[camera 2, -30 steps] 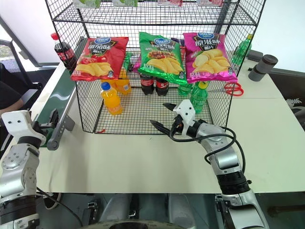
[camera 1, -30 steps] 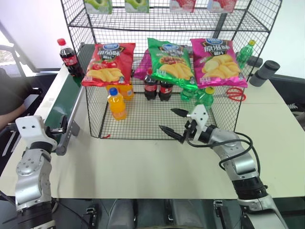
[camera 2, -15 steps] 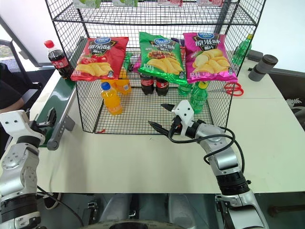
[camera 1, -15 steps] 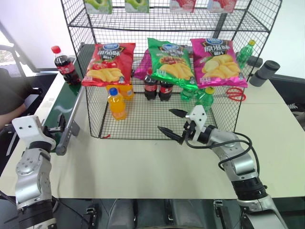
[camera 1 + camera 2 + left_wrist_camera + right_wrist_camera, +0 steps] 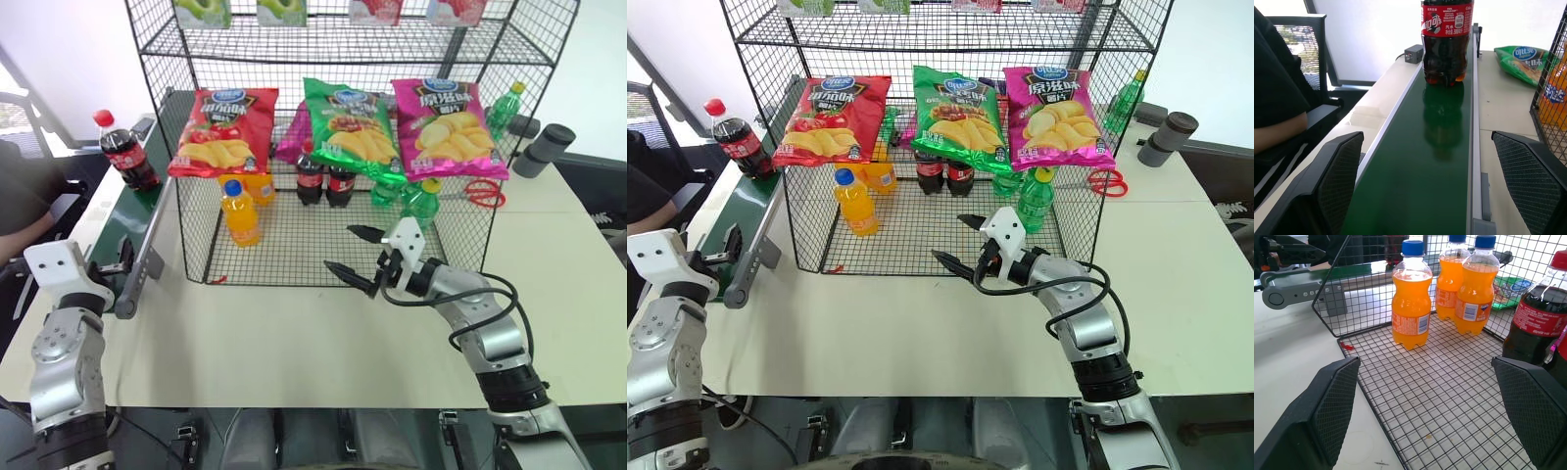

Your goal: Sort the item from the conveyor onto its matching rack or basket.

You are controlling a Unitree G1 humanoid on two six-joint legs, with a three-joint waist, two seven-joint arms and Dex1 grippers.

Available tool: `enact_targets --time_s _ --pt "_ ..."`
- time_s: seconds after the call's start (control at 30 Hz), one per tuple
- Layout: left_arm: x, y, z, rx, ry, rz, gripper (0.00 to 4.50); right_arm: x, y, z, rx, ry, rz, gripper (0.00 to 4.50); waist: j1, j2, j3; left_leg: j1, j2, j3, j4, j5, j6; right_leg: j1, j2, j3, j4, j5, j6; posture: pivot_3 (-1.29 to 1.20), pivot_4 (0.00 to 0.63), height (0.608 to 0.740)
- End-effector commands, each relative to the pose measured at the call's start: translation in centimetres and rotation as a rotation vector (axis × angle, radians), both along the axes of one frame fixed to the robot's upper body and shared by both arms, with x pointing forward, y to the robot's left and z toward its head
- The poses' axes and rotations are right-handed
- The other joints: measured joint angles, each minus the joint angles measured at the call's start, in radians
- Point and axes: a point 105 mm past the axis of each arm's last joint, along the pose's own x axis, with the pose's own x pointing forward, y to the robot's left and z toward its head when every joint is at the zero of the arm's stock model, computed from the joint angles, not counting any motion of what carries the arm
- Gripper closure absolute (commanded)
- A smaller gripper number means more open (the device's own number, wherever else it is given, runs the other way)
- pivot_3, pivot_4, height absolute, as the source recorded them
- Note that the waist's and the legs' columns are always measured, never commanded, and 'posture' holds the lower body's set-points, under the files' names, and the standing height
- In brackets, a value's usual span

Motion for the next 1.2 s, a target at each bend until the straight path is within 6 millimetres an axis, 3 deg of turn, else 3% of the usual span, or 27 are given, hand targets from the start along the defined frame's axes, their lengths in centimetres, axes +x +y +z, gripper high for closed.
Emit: enact_targets --time_s 0.03,0.4,1.2 --pt "-0.4 0.6 1.8 0.035 -0.061 0.025 0.00 -0.7 0.7 1.4 0.021 -0.046 0.045 0.02 0.000 0.000 0.000 0.000 0.000 0.000 0.000 0.000 0.000 0.000 0.000 0.000 0.000 0.000 0.000 0.00 0.150 0.734" --pt "-0.6 0.8 1.9 0.039 -0.062 0.030 0.00 -2.5 1.6 1.5 0.030 -0.020 0.162 0.02 -0.001 0.000 0.000 0.000 0.000 0.000 0.000 0.000 0.000 0.000 0.000 0.000 0.000 0.000 0.000 0.00 0.150 0.734" --pt "-0.6 1.2 3.2 0.056 -0.105 0.034 0.00 -2.5 1.8 1.3 0.024 -0.013 0.160 0.02 0.000 0.000 0.000 -0.001 0.000 0.000 -0.001 0.000 0.000 -0.001 -0.002 0.000 -0.001 0.000 -0.001 0.00 0.150 0.734"
